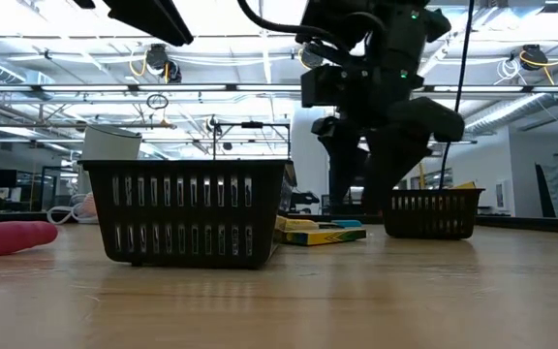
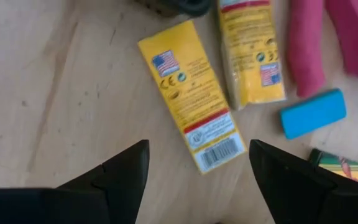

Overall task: Pick & Place School Supplies
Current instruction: Put the yellow crayon box into the right black basket

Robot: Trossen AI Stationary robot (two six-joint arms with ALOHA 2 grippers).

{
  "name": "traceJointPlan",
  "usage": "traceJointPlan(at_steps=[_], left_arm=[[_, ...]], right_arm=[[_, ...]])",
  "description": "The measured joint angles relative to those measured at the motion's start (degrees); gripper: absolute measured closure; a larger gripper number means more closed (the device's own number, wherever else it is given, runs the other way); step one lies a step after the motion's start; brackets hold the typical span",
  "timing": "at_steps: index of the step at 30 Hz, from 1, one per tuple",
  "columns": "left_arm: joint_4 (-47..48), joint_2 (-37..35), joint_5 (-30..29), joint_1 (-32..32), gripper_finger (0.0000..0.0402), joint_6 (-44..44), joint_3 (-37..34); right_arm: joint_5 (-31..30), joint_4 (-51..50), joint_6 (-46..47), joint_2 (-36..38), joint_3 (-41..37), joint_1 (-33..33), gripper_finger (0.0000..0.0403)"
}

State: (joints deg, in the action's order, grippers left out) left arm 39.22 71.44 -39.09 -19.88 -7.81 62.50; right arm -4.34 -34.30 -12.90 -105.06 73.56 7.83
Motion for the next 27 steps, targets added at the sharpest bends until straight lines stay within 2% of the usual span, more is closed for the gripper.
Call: traceJointPlan(at_steps=[6, 10, 15, 27], left_arm=[[0.59, -2.48, 0.04, -0.13, 0.0225, -0.13, 0.02], [0.58, -3.01, 0.02, -0.08, 0.0225, -0.47, 0.02], [1.13, -2.95, 0.04, -0.07, 0.0225, -0.21, 0.02], [1.77, -2.92, 0.11, -0.07, 0.0225, 0.11, 0.02]], right_arm=[[2.81, 0.24, -0.66, -0.24, 0.0, -1.57, 0.0132], [4.74, 1.21, -1.37, -3.51, -0.04, -1.5, 0.0132], [4.33, 1.87, -1.98, -5.86, 0.31, -1.35, 0.0132], [1.31, 1.64, -4.39, -5.82, 1.54, -2.19, 0.0132]])
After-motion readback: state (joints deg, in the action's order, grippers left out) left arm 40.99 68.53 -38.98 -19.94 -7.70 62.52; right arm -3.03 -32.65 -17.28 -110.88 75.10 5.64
